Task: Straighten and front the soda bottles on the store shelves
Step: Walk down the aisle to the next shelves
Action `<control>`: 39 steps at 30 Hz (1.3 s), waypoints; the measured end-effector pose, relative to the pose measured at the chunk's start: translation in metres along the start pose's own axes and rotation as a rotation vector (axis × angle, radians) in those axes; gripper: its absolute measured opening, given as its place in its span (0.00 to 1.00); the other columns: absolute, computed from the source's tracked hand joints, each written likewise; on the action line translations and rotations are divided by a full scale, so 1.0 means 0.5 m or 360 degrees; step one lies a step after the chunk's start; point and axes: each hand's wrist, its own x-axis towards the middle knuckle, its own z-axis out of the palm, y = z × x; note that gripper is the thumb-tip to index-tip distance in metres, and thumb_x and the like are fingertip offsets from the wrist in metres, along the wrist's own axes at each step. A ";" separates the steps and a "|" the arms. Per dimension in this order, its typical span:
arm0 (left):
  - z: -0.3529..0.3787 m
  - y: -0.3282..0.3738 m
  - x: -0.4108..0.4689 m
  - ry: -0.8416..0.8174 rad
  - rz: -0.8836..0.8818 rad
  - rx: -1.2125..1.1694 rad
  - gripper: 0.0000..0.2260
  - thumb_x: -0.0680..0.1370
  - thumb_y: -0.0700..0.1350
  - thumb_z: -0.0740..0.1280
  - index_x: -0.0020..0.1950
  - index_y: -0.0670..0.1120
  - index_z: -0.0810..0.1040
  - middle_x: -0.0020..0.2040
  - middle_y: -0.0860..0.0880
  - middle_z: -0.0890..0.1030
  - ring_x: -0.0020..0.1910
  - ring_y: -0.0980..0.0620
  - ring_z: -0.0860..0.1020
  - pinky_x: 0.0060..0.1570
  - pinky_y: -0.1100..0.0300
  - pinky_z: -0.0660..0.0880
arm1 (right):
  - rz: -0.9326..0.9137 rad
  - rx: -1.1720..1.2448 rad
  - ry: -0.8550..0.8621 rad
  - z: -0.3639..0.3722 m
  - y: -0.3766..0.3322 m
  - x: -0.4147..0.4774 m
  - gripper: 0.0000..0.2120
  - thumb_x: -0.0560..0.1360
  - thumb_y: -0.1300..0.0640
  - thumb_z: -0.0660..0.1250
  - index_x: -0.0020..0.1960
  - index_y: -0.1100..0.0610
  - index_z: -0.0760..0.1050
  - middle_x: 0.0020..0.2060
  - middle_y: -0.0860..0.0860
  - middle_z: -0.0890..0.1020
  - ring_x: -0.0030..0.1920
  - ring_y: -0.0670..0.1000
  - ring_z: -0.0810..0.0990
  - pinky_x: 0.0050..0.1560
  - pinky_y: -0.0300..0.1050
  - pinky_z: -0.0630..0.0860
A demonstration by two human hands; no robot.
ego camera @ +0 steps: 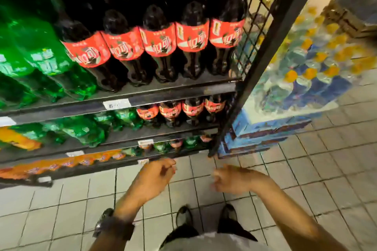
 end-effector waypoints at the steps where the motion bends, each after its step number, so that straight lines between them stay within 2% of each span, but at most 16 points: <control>1: 0.011 -0.012 0.000 0.0006 -0.0035 0.0032 0.04 0.79 0.49 0.65 0.49 0.54 0.80 0.39 0.57 0.81 0.38 0.59 0.78 0.41 0.68 0.72 | -0.0005 -0.0053 -0.0136 0.029 0.020 -0.009 0.18 0.79 0.47 0.58 0.63 0.57 0.71 0.58 0.57 0.77 0.58 0.58 0.76 0.58 0.47 0.72; 2: 0.016 -0.019 0.001 -0.0008 -0.0037 0.0087 0.05 0.78 0.50 0.65 0.48 0.53 0.79 0.39 0.55 0.82 0.38 0.57 0.79 0.42 0.63 0.74 | -0.0008 -0.0023 -0.0187 0.047 0.034 -0.020 0.14 0.79 0.48 0.58 0.56 0.56 0.73 0.52 0.56 0.78 0.51 0.54 0.78 0.49 0.39 0.74; 4: 0.020 -0.024 0.010 -0.0113 -0.0020 0.0199 0.06 0.79 0.51 0.64 0.48 0.51 0.78 0.39 0.51 0.82 0.39 0.53 0.79 0.43 0.56 0.75 | -0.0009 0.0170 -0.0081 0.068 0.061 -0.045 0.10 0.79 0.48 0.59 0.49 0.55 0.72 0.44 0.49 0.78 0.39 0.46 0.73 0.32 0.26 0.63; 5: 0.020 -0.020 0.018 -0.0156 -0.0006 0.0258 0.06 0.79 0.51 0.63 0.49 0.51 0.78 0.40 0.50 0.82 0.40 0.53 0.79 0.44 0.56 0.74 | -0.0040 0.0286 0.0063 0.074 0.078 -0.057 0.10 0.79 0.47 0.59 0.48 0.53 0.71 0.41 0.45 0.77 0.38 0.44 0.71 0.31 0.25 0.63; 7: 0.019 -0.004 0.032 -0.0139 0.0016 0.0310 0.06 0.79 0.51 0.63 0.50 0.52 0.78 0.39 0.52 0.82 0.38 0.56 0.79 0.42 0.60 0.74 | -0.0079 0.0570 0.0370 0.082 0.110 -0.080 0.07 0.78 0.48 0.60 0.44 0.49 0.70 0.36 0.42 0.74 0.38 0.43 0.72 0.36 0.25 0.65; 10: 0.043 0.080 0.070 0.0066 0.0067 0.0239 0.05 0.79 0.50 0.62 0.50 0.58 0.77 0.36 0.59 0.80 0.35 0.65 0.76 0.35 0.74 0.69 | -0.0040 0.1309 0.0761 0.090 0.180 -0.128 0.08 0.79 0.52 0.62 0.42 0.44 0.75 0.37 0.44 0.80 0.38 0.45 0.79 0.41 0.37 0.73; 12: 0.076 0.151 0.095 0.0115 0.0129 0.0169 0.06 0.79 0.49 0.62 0.51 0.61 0.76 0.37 0.60 0.81 0.36 0.66 0.77 0.35 0.74 0.70 | -0.0009 0.1738 0.0970 0.089 0.221 -0.162 0.06 0.79 0.57 0.63 0.48 0.50 0.78 0.40 0.47 0.83 0.39 0.45 0.82 0.39 0.38 0.77; 14: 0.140 0.230 0.119 0.0068 0.0221 0.0135 0.06 0.79 0.47 0.63 0.52 0.58 0.77 0.39 0.58 0.82 0.38 0.64 0.79 0.39 0.69 0.72 | 0.0014 0.2091 0.1140 0.100 0.274 -0.202 0.06 0.78 0.63 0.63 0.52 0.59 0.78 0.42 0.52 0.82 0.37 0.44 0.82 0.36 0.36 0.77; 16: 0.224 0.312 0.139 -0.0025 0.0286 0.0162 0.06 0.79 0.47 0.65 0.54 0.55 0.78 0.38 0.55 0.82 0.37 0.57 0.79 0.40 0.61 0.73 | 0.0020 0.2502 0.1193 0.121 0.333 -0.250 0.08 0.78 0.66 0.62 0.55 0.67 0.75 0.42 0.58 0.80 0.35 0.47 0.82 0.35 0.38 0.78; 18: 0.313 0.395 0.148 -0.0163 0.0378 0.0191 0.07 0.78 0.47 0.65 0.55 0.54 0.78 0.37 0.53 0.81 0.35 0.57 0.78 0.39 0.60 0.74 | 0.0029 0.2839 0.1164 0.146 0.389 -0.301 0.10 0.79 0.65 0.60 0.56 0.70 0.73 0.40 0.61 0.80 0.31 0.52 0.81 0.33 0.41 0.79; 21: 0.464 0.525 0.150 -0.0323 0.0610 0.0293 0.05 0.78 0.47 0.65 0.53 0.52 0.77 0.36 0.55 0.78 0.32 0.64 0.75 0.32 0.72 0.67 | 0.0161 0.2911 0.1154 0.213 0.489 -0.379 0.11 0.80 0.61 0.60 0.55 0.67 0.75 0.40 0.58 0.82 0.35 0.54 0.81 0.38 0.44 0.78; 24: 0.606 0.656 0.138 -0.0505 0.0750 0.0323 0.04 0.79 0.51 0.63 0.53 0.57 0.75 0.40 0.57 0.78 0.36 0.63 0.74 0.34 0.71 0.65 | 0.0360 0.2891 0.1186 0.279 0.594 -0.441 0.11 0.80 0.57 0.61 0.54 0.63 0.77 0.41 0.56 0.84 0.38 0.53 0.82 0.39 0.43 0.78; 26: 0.694 0.742 0.132 -0.0602 0.0867 0.0379 0.06 0.79 0.52 0.63 0.55 0.58 0.74 0.42 0.60 0.78 0.40 0.65 0.75 0.37 0.74 0.66 | 0.0498 0.2918 0.1249 0.320 0.674 -0.476 0.10 0.80 0.56 0.61 0.53 0.61 0.77 0.42 0.55 0.84 0.38 0.53 0.83 0.41 0.43 0.78; 30: 0.819 0.874 0.141 -0.0831 0.1033 0.0493 0.06 0.79 0.52 0.64 0.55 0.59 0.75 0.40 0.61 0.79 0.39 0.67 0.77 0.36 0.75 0.69 | 0.0750 0.2924 0.1484 0.387 0.830 -0.539 0.08 0.79 0.54 0.63 0.53 0.57 0.77 0.43 0.54 0.84 0.40 0.54 0.84 0.47 0.50 0.80; 35: 0.937 0.996 0.209 -0.0812 0.1146 0.0614 0.09 0.76 0.47 0.68 0.46 0.62 0.74 0.35 0.64 0.77 0.35 0.68 0.77 0.36 0.71 0.72 | 0.0869 0.2969 0.1716 0.407 1.035 -0.623 0.08 0.78 0.53 0.63 0.49 0.55 0.77 0.43 0.53 0.84 0.42 0.55 0.84 0.47 0.52 0.78; 39: 1.040 1.092 0.288 -0.0955 0.1122 0.0808 0.04 0.77 0.52 0.66 0.47 0.62 0.76 0.34 0.67 0.78 0.37 0.72 0.76 0.34 0.77 0.67 | 0.0946 0.2894 0.1933 0.379 1.212 -0.690 0.07 0.78 0.52 0.63 0.48 0.54 0.78 0.40 0.51 0.84 0.39 0.50 0.84 0.47 0.50 0.80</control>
